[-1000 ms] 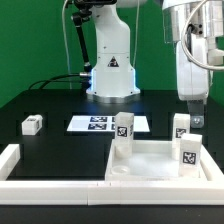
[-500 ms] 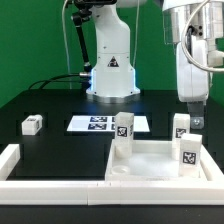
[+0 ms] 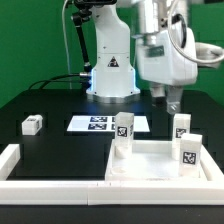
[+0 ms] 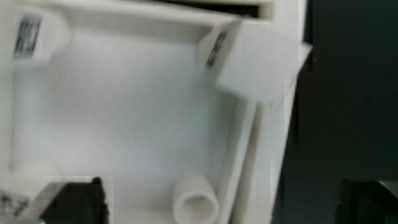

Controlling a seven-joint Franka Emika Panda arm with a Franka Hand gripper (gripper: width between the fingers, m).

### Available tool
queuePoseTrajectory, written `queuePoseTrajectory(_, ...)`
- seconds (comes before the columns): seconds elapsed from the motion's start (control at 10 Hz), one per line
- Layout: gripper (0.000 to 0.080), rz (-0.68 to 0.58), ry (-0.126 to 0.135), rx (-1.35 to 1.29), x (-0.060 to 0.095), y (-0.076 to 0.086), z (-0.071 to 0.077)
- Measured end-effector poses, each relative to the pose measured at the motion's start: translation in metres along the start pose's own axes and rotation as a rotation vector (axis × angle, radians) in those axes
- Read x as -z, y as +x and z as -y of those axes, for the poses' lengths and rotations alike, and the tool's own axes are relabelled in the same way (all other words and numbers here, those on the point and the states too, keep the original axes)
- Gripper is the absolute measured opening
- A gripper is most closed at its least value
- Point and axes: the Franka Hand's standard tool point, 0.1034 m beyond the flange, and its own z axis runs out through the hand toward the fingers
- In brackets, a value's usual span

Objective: Assemble square table

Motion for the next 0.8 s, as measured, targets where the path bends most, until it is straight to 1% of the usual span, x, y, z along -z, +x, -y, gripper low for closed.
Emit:
queuePoseTrajectory(0.1, 0.0649, -0.008, 0.004, 0.126, 0.0083, 0.0263, -0.0093)
queuePoseTrajectory(0.2, 0.0649, -0.012, 0.005, 0.183, 0.0093, 0.0327, -0.0088)
queuePoseTrajectory(0.3, 0.0649, -0.016, 0.013, 0.210, 0.0116, 0.0308, 0.0000)
queuePoseTrajectory(0.4, 0.0649, -0.019, 0.013, 0.324, 0.0111, 0.0317, -0.0005)
queuePoseTrajectory(0.8, 0.0649, -0.023, 0.009, 0.632, 0.0101, 0.0345, -0.0030)
